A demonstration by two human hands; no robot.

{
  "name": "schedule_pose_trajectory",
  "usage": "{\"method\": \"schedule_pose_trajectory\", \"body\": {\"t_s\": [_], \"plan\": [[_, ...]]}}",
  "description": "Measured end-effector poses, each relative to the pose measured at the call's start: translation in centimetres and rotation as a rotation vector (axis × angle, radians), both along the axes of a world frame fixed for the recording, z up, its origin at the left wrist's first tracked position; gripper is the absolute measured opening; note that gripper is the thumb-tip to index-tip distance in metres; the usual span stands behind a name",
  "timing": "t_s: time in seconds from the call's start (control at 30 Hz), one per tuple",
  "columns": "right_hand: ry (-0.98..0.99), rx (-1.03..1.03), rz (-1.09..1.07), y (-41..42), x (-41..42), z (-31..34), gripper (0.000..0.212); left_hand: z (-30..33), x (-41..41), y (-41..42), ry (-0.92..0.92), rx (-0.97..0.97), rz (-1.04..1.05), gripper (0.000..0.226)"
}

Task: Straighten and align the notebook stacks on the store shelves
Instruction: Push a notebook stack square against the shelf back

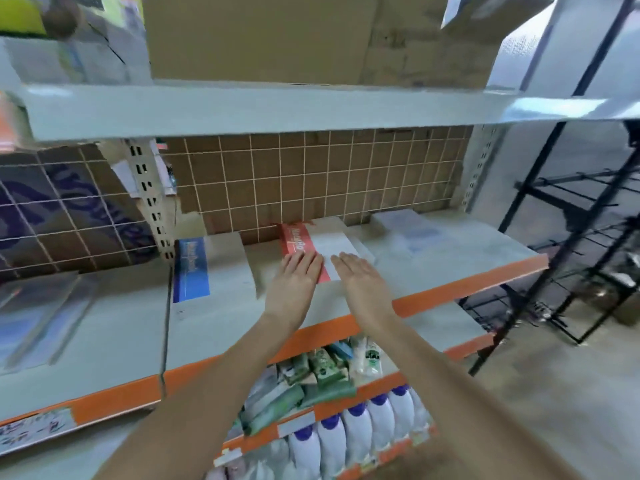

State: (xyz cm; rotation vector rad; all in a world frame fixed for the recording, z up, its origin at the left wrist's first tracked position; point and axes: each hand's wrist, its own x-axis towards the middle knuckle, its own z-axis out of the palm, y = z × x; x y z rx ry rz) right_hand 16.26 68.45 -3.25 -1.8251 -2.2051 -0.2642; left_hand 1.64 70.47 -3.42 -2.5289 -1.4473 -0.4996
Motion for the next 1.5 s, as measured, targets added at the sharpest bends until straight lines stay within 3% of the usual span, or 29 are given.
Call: {"method": "schedule_pose_trajectory", "body": {"t_s": [0.3, 0.5, 0.83, 1.23, 1.5], "plan": [[0.091, -0.107, -0.028, 6.0, 4.5, -2.8, 0.068, -3.6, 4.2, 6.2, -0.002, -0.125, -0.003, 0.061], [0.171, -0.276, 0.042, 8.7, 7.0, -5.3, 0.058, -5.2, 3.8, 8.0, 0.051, -0.245, -0.056, 0.058], [0.255, -0.425, 0.228, 12.6, 10.9, -4.8, 0.071, -5.8, 3.9, 8.4, -0.067, -0.306, 0.183, 0.059], [0.432, -0.322, 0.174, 14.3, 14.7, -5.6, 0.06, -5.6, 5.3, 6.8, -0.173, -0.245, 0.347, 0.05], [0.477, -0.236, 0.122, 15.1, 14.5, -6.6, 0.057, -5.3, 5.3, 7.4, -0.424, -0.255, 0.444, 0.045]]}}
